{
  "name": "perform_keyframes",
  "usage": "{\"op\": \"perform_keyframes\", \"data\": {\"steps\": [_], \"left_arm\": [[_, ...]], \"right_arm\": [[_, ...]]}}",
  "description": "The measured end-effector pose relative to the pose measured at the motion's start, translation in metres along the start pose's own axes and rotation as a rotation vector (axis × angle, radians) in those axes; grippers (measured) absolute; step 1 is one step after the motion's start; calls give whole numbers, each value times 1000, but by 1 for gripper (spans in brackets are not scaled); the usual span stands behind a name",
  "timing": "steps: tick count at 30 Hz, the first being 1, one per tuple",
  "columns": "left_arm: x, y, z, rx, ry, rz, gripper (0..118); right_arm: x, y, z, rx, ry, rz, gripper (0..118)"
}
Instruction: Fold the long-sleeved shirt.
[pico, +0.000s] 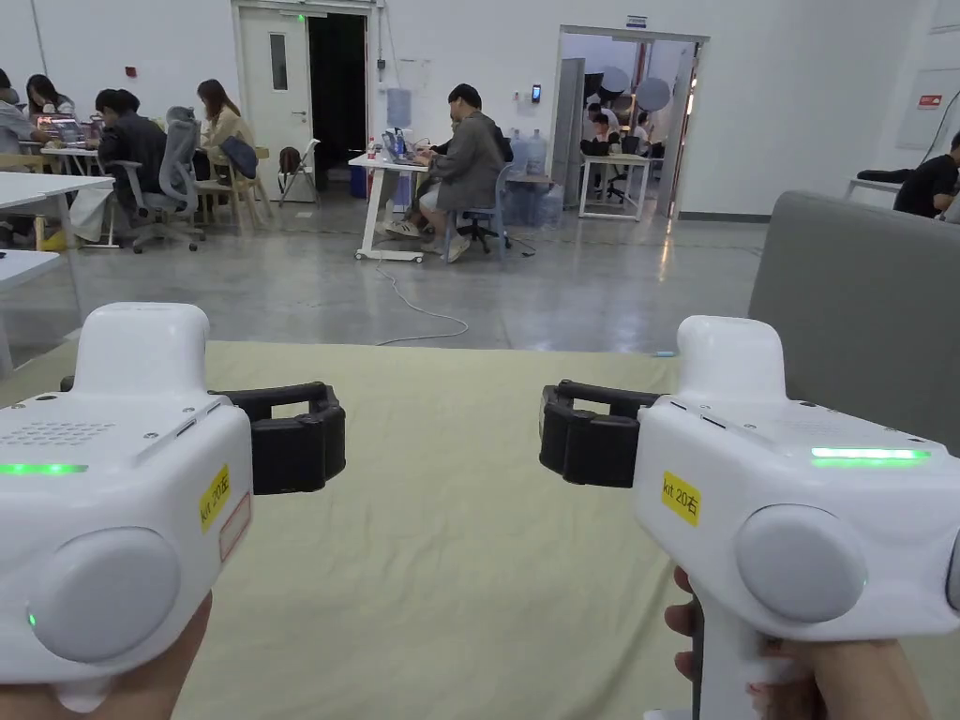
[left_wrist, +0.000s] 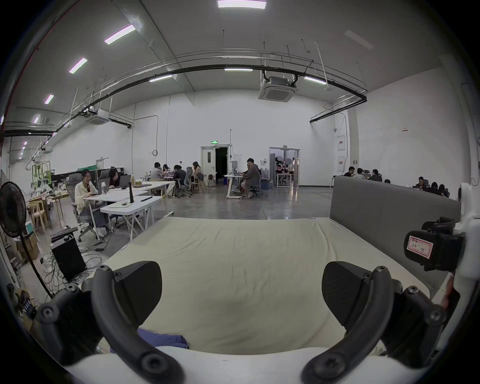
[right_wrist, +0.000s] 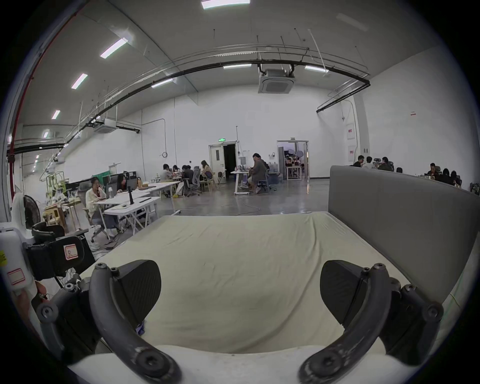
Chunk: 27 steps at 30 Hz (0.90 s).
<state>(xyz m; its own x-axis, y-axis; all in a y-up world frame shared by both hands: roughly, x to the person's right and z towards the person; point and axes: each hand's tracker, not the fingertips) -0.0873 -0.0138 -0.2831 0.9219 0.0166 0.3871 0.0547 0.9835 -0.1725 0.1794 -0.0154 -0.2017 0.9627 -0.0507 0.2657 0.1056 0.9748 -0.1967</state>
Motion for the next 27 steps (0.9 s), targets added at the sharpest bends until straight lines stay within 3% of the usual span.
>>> {"op": "perform_keyframes", "data": {"steps": [7, 12, 18, 27], "left_arm": [[-5, 1, 0, 3, 10, 11, 118], [-5, -2, -4, -15, 2, 24, 118], [-4, -3, -5, -17, -7, 17, 118], [0, -6, -8, -30, -18, 10, 118]], "right_arm": [[0, -1, -3, -16, 0, -13, 118], [7, -2, -7, -57, 111, -111, 118], [5, -3, -8, -54, 46, -66, 118], [3, -3, -10, -57, 25, -56, 118]]}}
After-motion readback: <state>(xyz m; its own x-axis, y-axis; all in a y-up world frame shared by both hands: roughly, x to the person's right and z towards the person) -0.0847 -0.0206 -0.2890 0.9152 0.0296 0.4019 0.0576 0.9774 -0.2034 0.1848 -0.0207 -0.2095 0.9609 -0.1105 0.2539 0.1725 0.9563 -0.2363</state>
